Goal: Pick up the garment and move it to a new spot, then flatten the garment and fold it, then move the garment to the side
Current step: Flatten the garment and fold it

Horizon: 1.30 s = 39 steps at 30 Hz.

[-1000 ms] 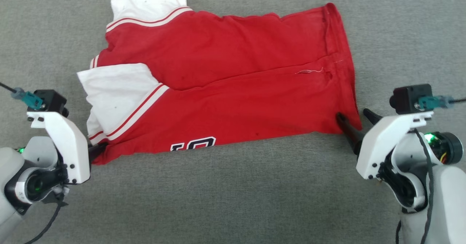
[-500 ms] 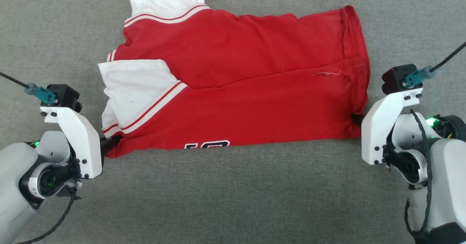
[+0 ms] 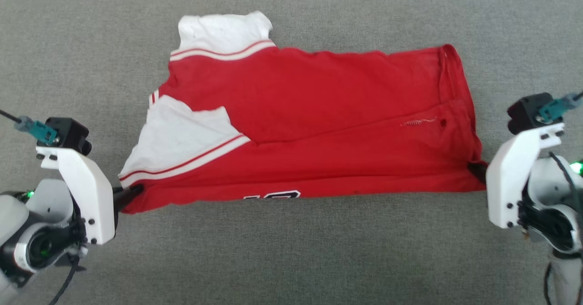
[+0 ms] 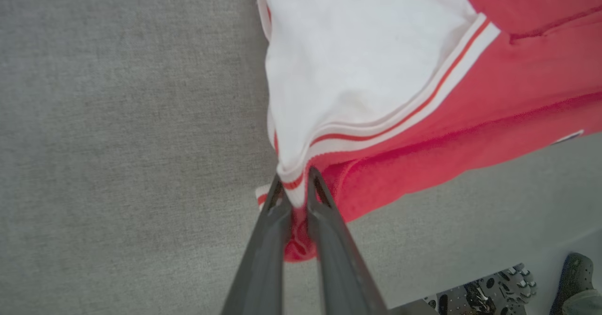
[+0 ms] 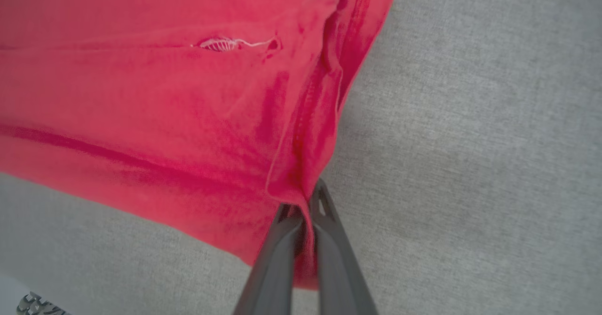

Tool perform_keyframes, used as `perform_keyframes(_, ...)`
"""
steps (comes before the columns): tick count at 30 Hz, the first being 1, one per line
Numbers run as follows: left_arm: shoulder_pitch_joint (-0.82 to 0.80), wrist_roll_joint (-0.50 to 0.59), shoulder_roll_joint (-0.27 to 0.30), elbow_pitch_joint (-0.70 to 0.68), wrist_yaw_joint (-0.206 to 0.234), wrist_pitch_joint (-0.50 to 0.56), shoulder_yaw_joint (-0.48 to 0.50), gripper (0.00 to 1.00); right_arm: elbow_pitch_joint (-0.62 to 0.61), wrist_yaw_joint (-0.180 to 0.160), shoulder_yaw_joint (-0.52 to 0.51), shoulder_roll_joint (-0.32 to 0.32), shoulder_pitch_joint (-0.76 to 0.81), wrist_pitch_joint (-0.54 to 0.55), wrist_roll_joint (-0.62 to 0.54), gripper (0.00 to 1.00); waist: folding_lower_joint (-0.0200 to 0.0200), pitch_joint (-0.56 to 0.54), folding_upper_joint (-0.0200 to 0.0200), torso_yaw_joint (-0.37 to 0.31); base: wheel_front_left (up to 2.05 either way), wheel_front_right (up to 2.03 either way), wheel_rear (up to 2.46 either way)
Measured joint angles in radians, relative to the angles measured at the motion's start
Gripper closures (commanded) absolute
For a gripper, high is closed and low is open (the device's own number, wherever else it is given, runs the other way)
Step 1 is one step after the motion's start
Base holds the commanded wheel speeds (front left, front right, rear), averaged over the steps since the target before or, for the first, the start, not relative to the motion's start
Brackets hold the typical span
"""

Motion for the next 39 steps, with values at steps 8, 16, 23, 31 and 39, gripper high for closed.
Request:
perform_keyframes(8, 0.08, -0.016, 0.077, -0.174, 0.096, -0.025, -0.005, 1.0, -0.137, 0.0, -0.047, -0.018, 0.105, 0.103, 0.022, 1.0, 0.0, -0.021, 0.0, 0.003, 0.0, 0.0, 0.0)
perform_keyframes(16, 0.162, -0.05, 0.058, -0.197, 0.13, -0.031, -0.042, 1.0, -0.167, 0.0, -0.083, 0.032, 0.217, 0.126, 0.005, 1.0, 0.0, -0.015, 0.0, -0.003, 0.0, 0.0, 0.0)
perform_keyframes(23, 0.164, -0.052, 0.013, -0.111, 0.096, -0.037, -0.046, 0.0, -0.087, 0.0, -0.077, 0.081, 0.231, 0.031, 0.001, 0.0, 0.0, -0.004, 0.0, -0.011, 0.0, 0.0, 0.0)
perform_keyframes(31, 0.104, -0.053, 0.075, -0.132, 0.091, -0.019, -0.001, 0.0, -0.102, 0.0, -0.1, 0.109, 0.229, -0.053, -0.005, 0.0, 0.0, 0.001, 0.0, -0.033, 0.0, 0.0, 0.0)
perform_keyframes(39, -0.036, -0.001, 0.12, -0.133, 0.076, 0.021, 0.06, 0.0, -0.188, 0.0, -0.112, 0.141, 0.189, -0.199, -0.032, 0.0, 0.0, 0.022, 0.0, -0.068, 0.0, 0.0, 0.0)
